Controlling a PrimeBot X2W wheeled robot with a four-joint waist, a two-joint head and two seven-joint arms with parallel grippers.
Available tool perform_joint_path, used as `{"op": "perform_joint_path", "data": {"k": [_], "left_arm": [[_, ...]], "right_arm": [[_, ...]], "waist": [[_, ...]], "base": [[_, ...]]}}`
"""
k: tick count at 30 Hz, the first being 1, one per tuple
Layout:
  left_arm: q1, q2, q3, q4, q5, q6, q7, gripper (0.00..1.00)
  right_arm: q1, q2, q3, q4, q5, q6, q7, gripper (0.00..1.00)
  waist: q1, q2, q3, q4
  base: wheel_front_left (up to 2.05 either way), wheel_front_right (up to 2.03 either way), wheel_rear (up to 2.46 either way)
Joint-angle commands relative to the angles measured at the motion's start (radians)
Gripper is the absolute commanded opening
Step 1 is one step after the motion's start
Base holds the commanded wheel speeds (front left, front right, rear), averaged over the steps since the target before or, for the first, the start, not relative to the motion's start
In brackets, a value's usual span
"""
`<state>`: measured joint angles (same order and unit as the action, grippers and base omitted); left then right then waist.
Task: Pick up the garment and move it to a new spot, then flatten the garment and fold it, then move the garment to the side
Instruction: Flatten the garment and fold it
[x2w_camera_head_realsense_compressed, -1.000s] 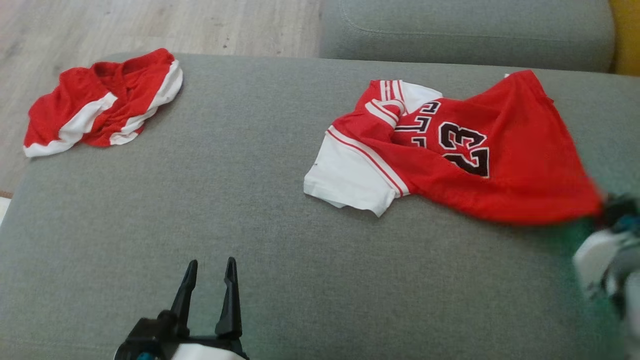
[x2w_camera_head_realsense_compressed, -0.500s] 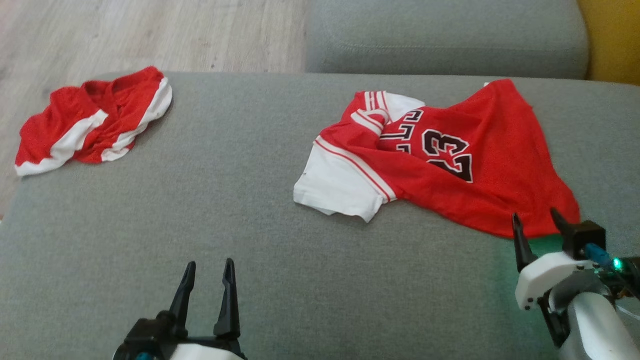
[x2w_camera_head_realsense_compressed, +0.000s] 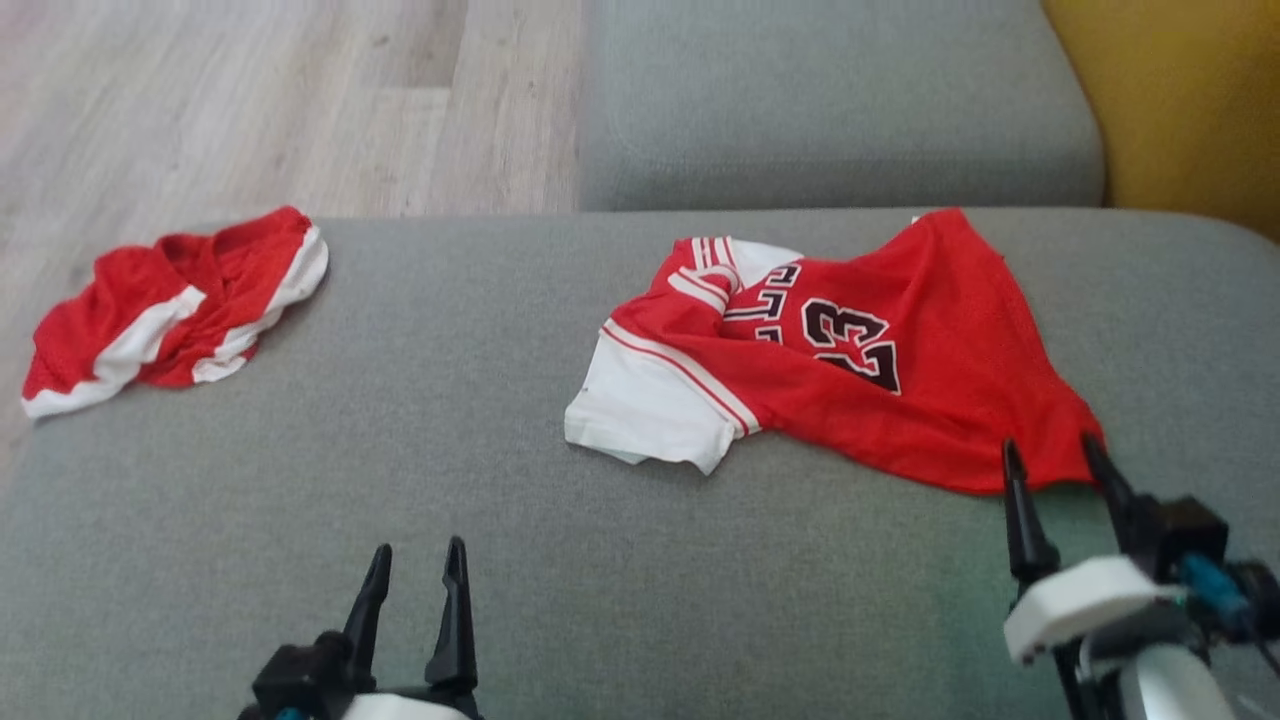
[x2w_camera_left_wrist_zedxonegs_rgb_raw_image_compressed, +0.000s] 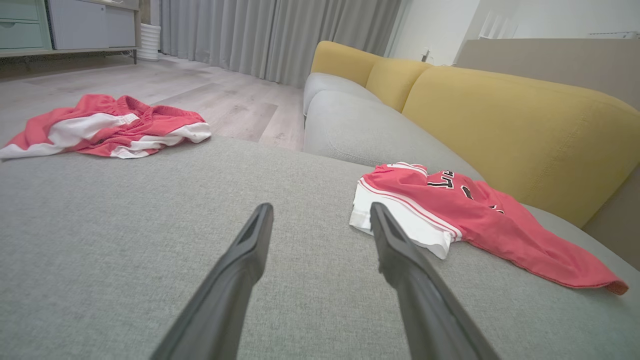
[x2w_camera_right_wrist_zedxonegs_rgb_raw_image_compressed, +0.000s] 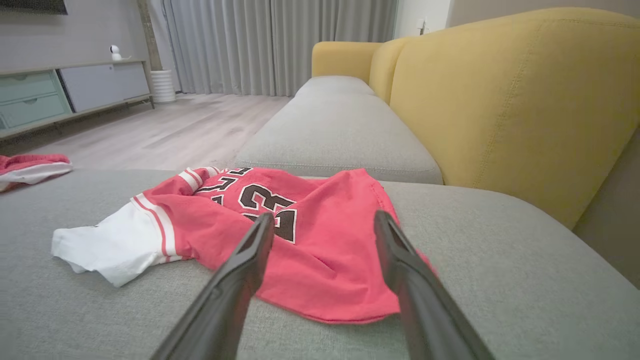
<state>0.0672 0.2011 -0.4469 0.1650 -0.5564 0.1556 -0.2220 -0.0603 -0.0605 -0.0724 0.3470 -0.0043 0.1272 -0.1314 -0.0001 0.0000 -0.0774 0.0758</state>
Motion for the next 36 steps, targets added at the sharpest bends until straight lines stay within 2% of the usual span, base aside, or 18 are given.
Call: {"op": "perform_joint_path", "data": {"k": [1, 6, 13, 36], "left_arm": [[-0.034, -0.004, 0.041, -0.013, -0.007, -0.010, -0.014, 1.00], [-0.010, -0.008, 0.047, 0.012, -0.019, -0.015, -0.021, 1.00], [0.008, -0.005, 0.062, 0.022, -0.027, -0.015, -0.027, 1.00], [0.003, 0.006, 0.054, 0.034, -0.026, -0.007, -0.027, 1.00]], "right_arm": [[0.003, 0.005, 0.024, -0.058, 0.014, 0.003, 0.001, 1.00], [0.073, 0.010, 0.026, -0.114, 0.078, 0.003, 0.004, 1.00], [0.106, 0.010, 0.057, -0.122, 0.109, 0.003, 0.008, 1.00], [0.110, 0.010, 0.099, -0.107, 0.112, 0.003, 0.013, 1.00]], "waist": [[0.0001, 0.0000, -0.013, 0.000], [0.0001, 0.0000, -0.028, 0.000], [0.0001, 0.0000, -0.038, -0.001], [0.0001, 0.0000, -0.026, -0.003]], "base": [[0.00, 0.00, 0.00], [0.00, 0.00, 0.00], [0.00, 0.00, 0.00], [0.00, 0.00, 0.00]]}}
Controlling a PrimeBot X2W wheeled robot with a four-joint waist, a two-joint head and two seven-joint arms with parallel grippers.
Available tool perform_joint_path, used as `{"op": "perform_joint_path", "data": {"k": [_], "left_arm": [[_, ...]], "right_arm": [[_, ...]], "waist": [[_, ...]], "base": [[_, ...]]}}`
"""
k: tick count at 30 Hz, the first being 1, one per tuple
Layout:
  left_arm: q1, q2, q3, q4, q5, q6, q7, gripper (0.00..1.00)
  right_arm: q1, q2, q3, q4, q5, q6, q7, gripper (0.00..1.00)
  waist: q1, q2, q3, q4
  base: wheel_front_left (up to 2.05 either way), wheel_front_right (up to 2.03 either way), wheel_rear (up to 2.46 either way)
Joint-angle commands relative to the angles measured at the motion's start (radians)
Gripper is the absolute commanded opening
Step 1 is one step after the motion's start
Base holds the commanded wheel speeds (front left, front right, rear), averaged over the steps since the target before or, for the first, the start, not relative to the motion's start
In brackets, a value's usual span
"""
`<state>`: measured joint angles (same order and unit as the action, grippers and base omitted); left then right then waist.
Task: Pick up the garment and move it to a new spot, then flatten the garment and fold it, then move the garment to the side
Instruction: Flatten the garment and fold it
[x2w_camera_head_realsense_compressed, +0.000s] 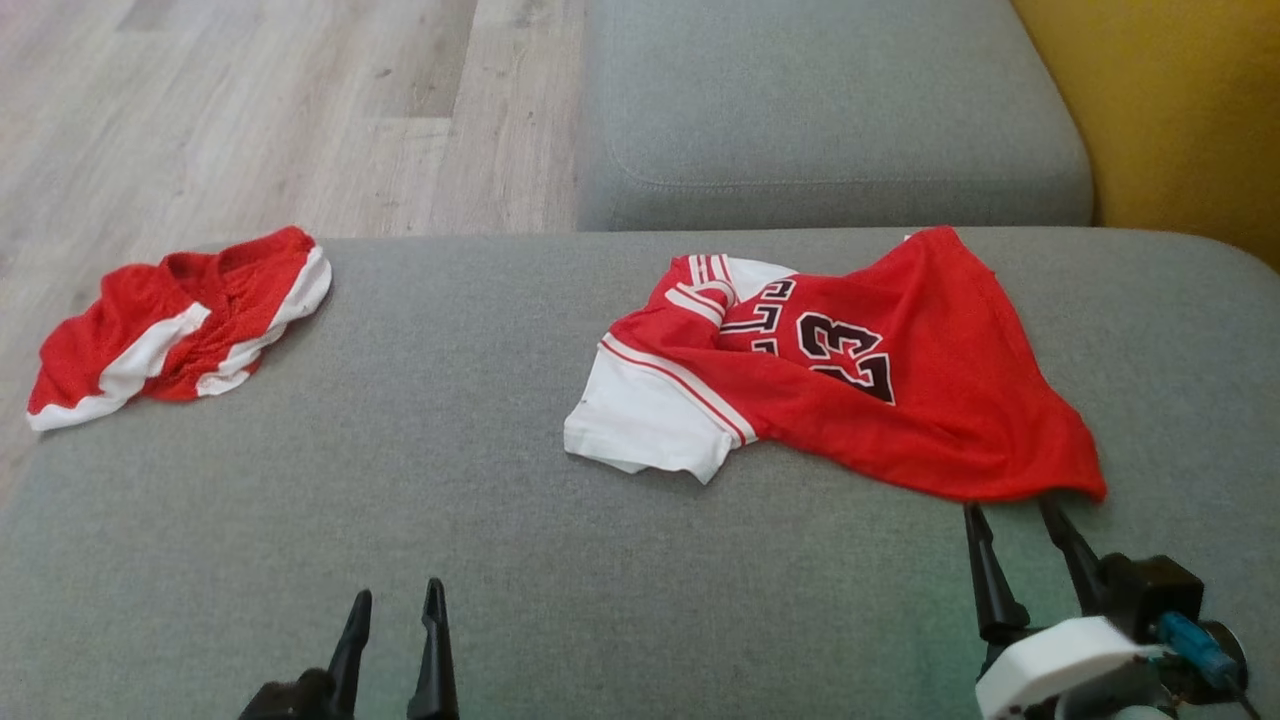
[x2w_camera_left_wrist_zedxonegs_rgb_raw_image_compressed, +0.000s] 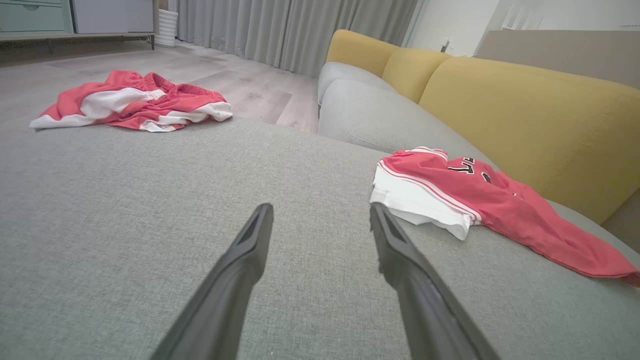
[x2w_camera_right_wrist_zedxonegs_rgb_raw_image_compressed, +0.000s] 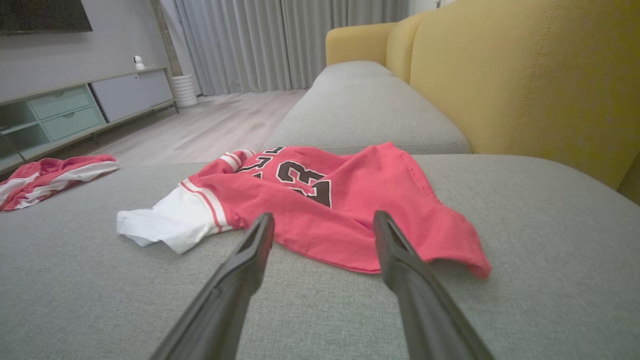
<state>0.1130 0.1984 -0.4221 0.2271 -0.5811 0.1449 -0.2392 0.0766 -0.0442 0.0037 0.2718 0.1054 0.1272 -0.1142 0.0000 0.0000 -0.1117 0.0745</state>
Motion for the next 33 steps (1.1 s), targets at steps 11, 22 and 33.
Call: {"op": "perform_joint_path", "data": {"k": [11, 22, 33], "left_arm": [[-0.241, 0.017, -0.017, 0.009, 0.022, -0.024, 0.118, 1.00], [-0.519, -0.046, -0.064, 0.217, 0.014, -0.076, 0.264, 1.00], [-0.689, -0.046, -0.025, 0.419, -0.003, -0.022, 0.351, 1.00]], "right_arm": [[-0.078, -0.006, 0.006, -0.057, -0.034, 0.003, 0.008, 1.00], [-0.193, -0.006, 0.042, -0.082, -0.044, 0.003, 0.012, 1.00], [-0.275, -0.006, 0.033, -0.079, -0.047, 0.003, -0.008, 1.00]], "waist": [[0.0000, 0.0000, 0.105, -0.043], [0.0000, 0.0000, 0.254, -0.145], [0.0000, 0.0000, 0.349, -0.225]], "base": [[0.00, 0.00, 0.00], [0.00, 0.00, 0.00], [0.00, 0.00, 0.00]]}}
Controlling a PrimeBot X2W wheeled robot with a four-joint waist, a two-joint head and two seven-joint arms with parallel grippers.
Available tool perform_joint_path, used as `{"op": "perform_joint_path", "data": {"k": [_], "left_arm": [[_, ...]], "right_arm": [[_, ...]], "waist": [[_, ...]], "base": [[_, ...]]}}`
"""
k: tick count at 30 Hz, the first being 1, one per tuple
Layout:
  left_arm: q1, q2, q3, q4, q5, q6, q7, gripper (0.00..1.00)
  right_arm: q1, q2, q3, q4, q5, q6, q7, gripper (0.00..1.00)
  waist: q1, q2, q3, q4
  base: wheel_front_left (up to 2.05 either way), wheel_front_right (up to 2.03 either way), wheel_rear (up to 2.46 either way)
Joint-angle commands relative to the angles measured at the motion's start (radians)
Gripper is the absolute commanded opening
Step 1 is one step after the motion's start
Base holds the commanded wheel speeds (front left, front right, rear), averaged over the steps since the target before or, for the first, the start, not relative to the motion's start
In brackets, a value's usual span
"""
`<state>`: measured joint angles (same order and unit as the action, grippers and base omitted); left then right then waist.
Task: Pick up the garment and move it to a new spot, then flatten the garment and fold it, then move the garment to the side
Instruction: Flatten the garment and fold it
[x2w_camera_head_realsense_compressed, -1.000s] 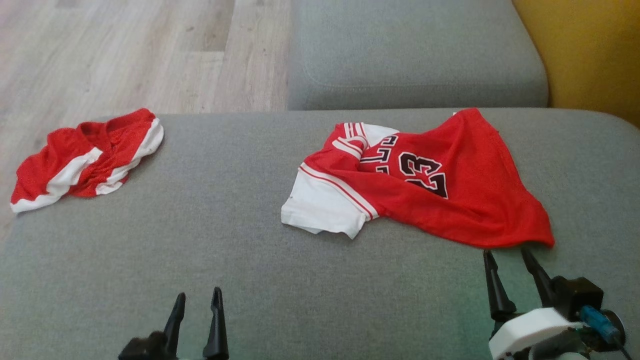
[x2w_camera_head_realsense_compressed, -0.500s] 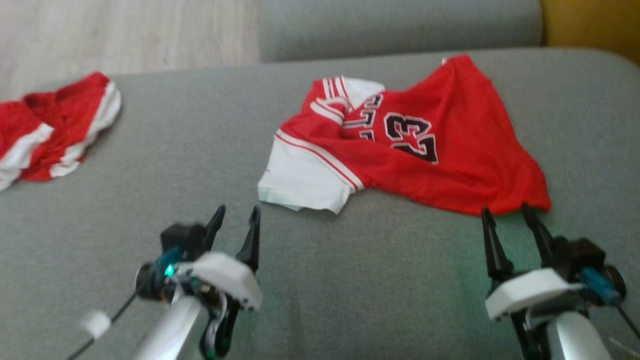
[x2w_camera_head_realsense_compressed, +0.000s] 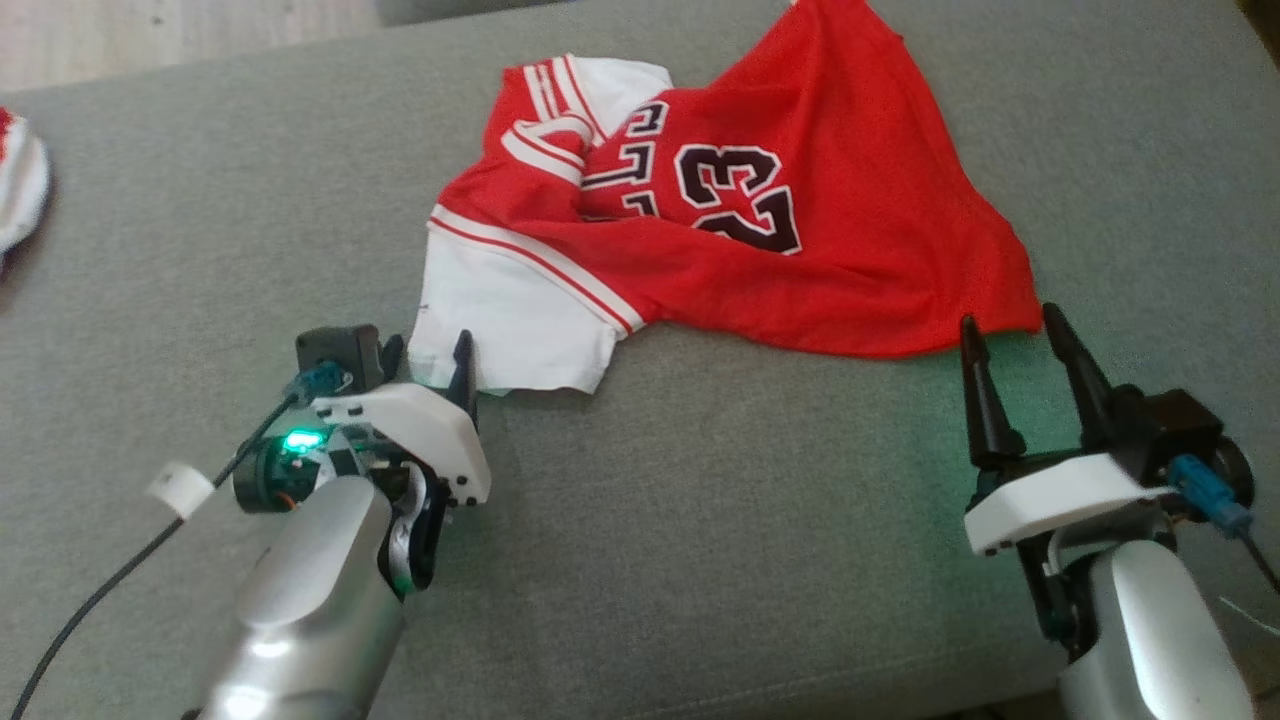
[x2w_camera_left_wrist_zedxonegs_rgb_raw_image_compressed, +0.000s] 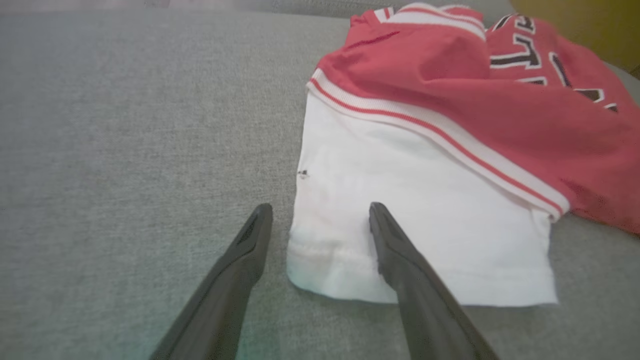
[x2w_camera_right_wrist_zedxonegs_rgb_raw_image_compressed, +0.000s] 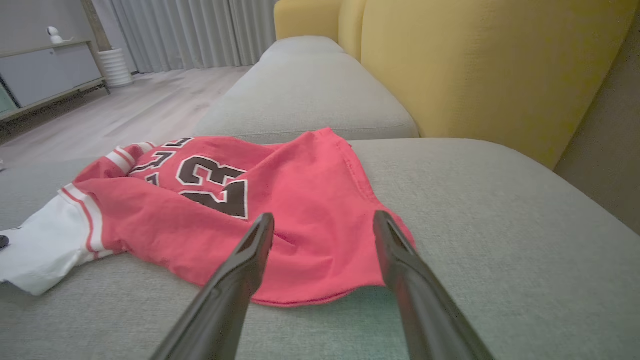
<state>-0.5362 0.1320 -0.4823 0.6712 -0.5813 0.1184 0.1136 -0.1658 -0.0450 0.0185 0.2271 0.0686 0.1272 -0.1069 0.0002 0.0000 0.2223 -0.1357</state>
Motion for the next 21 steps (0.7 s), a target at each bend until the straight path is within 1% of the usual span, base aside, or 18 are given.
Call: {"op": "perform_joint_path", "data": {"k": [1, 5, 6, 7, 8, 9, 14, 18, 21], "left_arm": [[-0.044, 0.022, 0.036, -0.014, -0.003, 0.014, 0.008, 1.00], [-0.044, 0.025, 0.021, 0.003, 0.003, 0.027, 0.046, 1.00], [-0.041, 0.024, 0.016, 0.002, 0.003, 0.028, 0.055, 0.96], [-0.036, 0.022, 0.011, -0.001, 0.002, 0.027, 0.062, 0.65], [-0.032, 0.020, 0.008, -0.007, 0.002, 0.027, 0.067, 0.38], [-0.029, 0.019, 0.005, -0.015, 0.001, 0.028, 0.069, 0.00], [-0.005, 0.024, 0.005, -0.086, 0.000, 0.035, 0.048, 0.00], [0.021, 0.041, 0.017, -0.171, 0.003, 0.054, 0.019, 0.00], [0.049, 0.056, 0.027, -0.239, 0.004, 0.071, 0.002, 0.00]], "right_arm": [[-0.035, -0.005, 0.012, -0.033, -0.012, 0.003, -0.016, 1.00], [-0.042, -0.005, -0.016, -0.031, -0.022, 0.003, -0.015, 1.00], [-0.045, -0.005, -0.028, -0.028, -0.025, 0.003, -0.011, 1.00], [-0.049, -0.005, -0.043, -0.024, -0.032, 0.003, -0.005, 1.00], [-0.054, -0.005, -0.062, -0.018, -0.040, 0.003, 0.004, 1.00], [-0.062, -0.005, -0.082, -0.010, -0.052, 0.003, 0.017, 1.00], [-0.122, -0.005, -0.166, 0.049, -0.096, 0.003, 0.087, 1.00], [-0.182, -0.005, -0.234, 0.133, -0.150, 0.003, 0.137, 1.00], [-0.208, -0.005, -0.260, 0.192, -0.190, 0.003, 0.166, 1.00]], "waist": [[-0.0002, 0.0000, 0.017, -0.018], [-0.0002, 0.0000, 0.025, -0.024], [-0.0002, 0.0000, 0.027, -0.025], [-0.0002, 0.0000, 0.028, -0.025], [-0.0002, 0.0000, 0.030, -0.024], [-0.0002, 0.0000, 0.032, -0.023], [-0.0002, 0.0000, 0.036, -0.009], [-0.0002, 0.0000, 0.041, 0.012], [-0.0002, 0.0000, 0.040, 0.030]], "base": [[0.00, 0.00, 0.00], [0.00, 0.00, 0.00], [0.00, 0.00, 0.00], [0.00, 0.00, 0.00], [0.00, 0.00, 0.00], [0.00, 0.00, 0.00], [0.00, 0.00, 0.00], [0.00, 0.00, 0.00], [0.00, 0.00, 0.00]]}}
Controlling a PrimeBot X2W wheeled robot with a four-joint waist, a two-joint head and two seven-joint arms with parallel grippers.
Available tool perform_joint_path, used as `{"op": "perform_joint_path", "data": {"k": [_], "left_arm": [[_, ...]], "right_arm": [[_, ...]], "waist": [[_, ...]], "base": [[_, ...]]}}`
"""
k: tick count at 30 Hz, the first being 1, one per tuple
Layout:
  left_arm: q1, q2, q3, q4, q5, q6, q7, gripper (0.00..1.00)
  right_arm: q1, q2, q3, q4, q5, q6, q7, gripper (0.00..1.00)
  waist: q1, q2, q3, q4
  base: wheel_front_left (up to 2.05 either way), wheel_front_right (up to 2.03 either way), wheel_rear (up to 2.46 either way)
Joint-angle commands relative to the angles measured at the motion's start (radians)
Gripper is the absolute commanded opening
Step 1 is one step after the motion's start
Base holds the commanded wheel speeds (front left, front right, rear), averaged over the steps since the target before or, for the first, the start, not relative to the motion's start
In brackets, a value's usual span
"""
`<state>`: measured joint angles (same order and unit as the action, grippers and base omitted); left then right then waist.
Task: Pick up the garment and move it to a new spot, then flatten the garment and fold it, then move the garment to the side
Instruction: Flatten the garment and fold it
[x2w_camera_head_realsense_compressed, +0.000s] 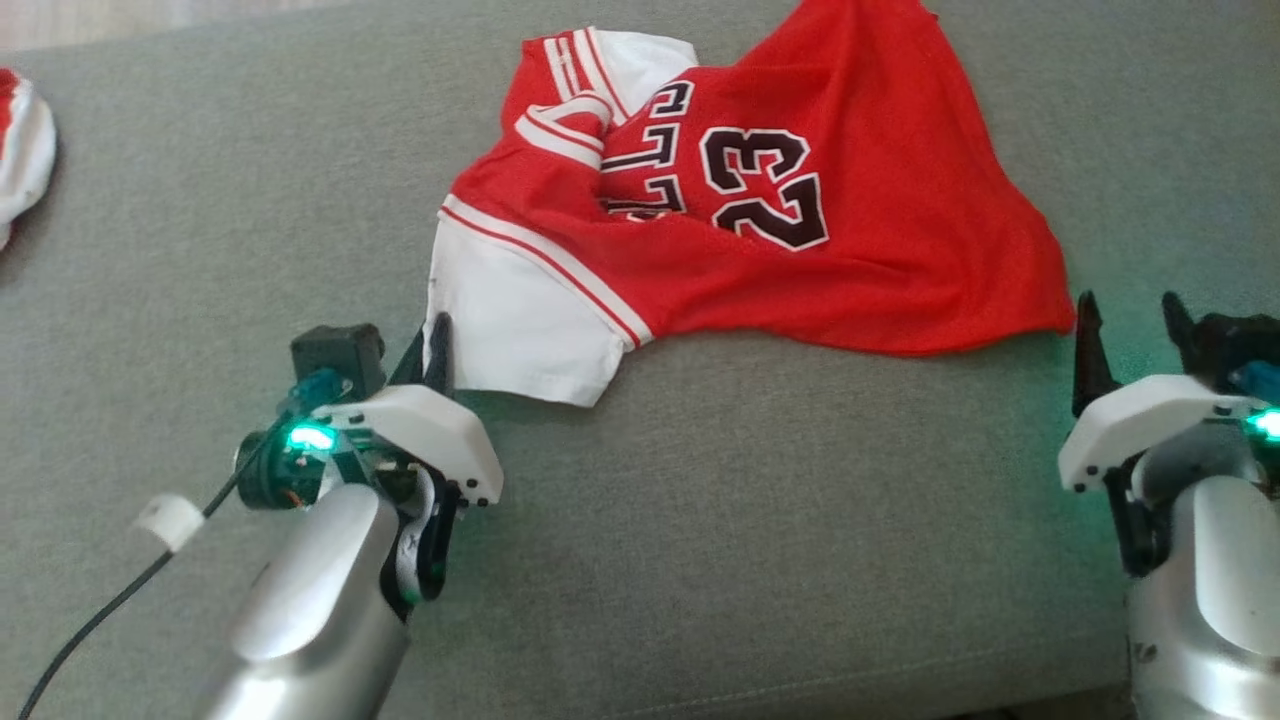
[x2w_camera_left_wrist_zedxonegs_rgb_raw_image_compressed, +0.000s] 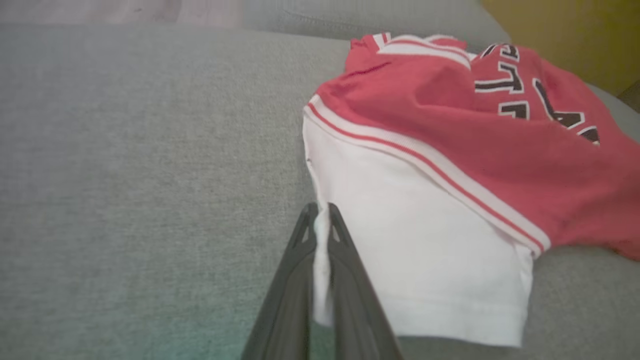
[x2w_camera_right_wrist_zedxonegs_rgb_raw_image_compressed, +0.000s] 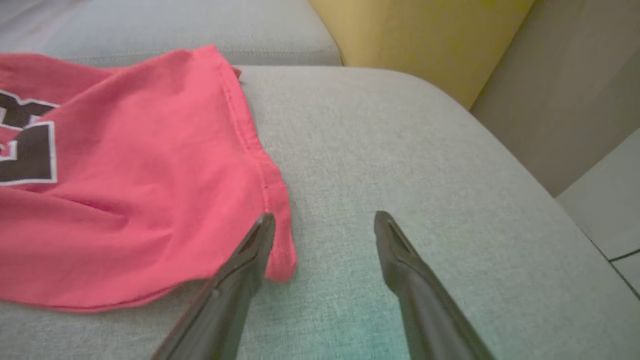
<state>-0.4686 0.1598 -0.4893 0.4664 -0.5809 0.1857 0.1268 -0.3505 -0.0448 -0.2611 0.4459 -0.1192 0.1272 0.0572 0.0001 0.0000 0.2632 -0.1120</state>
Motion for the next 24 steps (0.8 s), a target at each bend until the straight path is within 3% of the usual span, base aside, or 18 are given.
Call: {"op": "perform_joint_path", "data": {"k": [1, 14, 16, 21, 24], "left_arm": [[-0.009, 0.034, 0.036, -0.056, 0.004, 0.010, -0.014, 0.00], [0.075, 0.064, 0.042, -0.241, 0.000, 0.051, -0.018, 0.00], [0.080, 0.068, 0.043, -0.253, 0.000, 0.055, -0.017, 0.00], [0.085, 0.077, 0.045, -0.275, 0.000, 0.059, -0.019, 0.00], [0.086, 0.080, 0.049, -0.290, -0.009, 0.054, -0.023, 0.00]], "right_arm": [[-0.030, -0.005, 0.018, -0.001, -0.007, 0.003, 0.011, 1.00], [-0.134, -0.009, 0.086, 0.274, 0.019, 0.003, 0.047, 0.98], [-0.151, -0.011, 0.098, 0.315, 0.026, 0.003, 0.064, 0.59], [-0.181, -0.013, 0.111, 0.384, 0.078, 0.003, 0.084, 0.00], [-0.188, -0.017, 0.130, 0.396, 0.129, 0.003, 0.040, 0.00]], "waist": [[-0.0001, 0.0000, -0.002, 0.011], [-0.0001, 0.0000, 0.002, 0.046], [-0.0001, 0.0000, 0.004, 0.047], [-0.0001, 0.0000, -0.004, 0.049], [-0.0001, 0.0000, -0.034, 0.049]], "base": [[0.00, 0.00, 0.00], [0.00, 0.00, 0.00], [0.00, 0.00, 0.00], [0.00, 0.00, 0.00], [0.00, 0.00, 0.00]]}}
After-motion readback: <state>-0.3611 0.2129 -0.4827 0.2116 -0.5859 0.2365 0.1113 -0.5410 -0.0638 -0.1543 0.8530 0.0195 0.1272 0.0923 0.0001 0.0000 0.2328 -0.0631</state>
